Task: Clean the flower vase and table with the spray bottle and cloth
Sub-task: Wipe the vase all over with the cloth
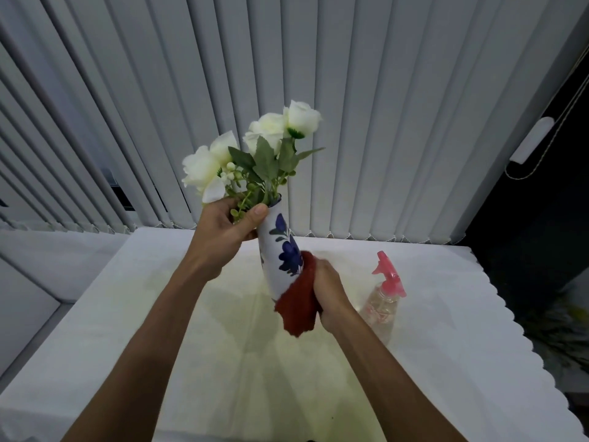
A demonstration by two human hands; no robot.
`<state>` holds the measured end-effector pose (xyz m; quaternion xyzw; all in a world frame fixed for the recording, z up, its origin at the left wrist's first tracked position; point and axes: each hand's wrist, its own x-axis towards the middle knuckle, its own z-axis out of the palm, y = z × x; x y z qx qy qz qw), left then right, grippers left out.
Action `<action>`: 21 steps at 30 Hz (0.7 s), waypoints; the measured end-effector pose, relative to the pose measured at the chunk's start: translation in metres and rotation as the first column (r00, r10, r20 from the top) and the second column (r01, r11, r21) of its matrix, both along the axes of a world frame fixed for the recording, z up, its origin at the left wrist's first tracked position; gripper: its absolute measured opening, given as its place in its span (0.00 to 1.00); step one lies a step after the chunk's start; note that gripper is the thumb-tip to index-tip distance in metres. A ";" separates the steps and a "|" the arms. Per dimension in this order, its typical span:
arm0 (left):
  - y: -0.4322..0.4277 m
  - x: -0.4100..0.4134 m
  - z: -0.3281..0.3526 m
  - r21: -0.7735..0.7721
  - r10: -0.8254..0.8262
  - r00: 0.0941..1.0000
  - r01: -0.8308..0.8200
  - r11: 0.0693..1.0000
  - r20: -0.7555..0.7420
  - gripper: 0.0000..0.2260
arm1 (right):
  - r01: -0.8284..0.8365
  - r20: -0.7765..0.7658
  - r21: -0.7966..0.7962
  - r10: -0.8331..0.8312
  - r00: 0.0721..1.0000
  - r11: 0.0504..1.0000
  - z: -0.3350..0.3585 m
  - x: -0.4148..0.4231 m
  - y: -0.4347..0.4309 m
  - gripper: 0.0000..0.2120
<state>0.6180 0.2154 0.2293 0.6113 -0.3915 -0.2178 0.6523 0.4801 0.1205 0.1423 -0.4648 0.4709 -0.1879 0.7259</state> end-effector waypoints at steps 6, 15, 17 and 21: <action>0.002 0.004 -0.005 -0.046 0.044 0.996 -0.048 0.998 -0.079 0.12 | 0.081 0.041 0.276 -0.096 0.995 0.958 -0.011 0.002 0.008 0.16; -0.002 -0.002 -0.017 0.097 0.364 0.931 -0.364 0.926 0.025 0.21 | 0.160 -0.109 0.025 -0.156 0.982 0.987 -0.019 0.009 0.020 0.15; 0.001 -0.003 -0.019 0.096 0.340 0.940 -0.337 0.936 -0.016 0.18 | 0.152 -0.148 -0.084 -0.163 0.976 0.985 -0.017 0.011 0.017 0.14; 0.002 -0.003 -0.016 0.053 0.319 0.948 -0.317 0.947 -0.017 0.17 | 0.112 -0.157 -0.296 -0.164 0.974 0.948 -0.006 0.014 0.009 0.09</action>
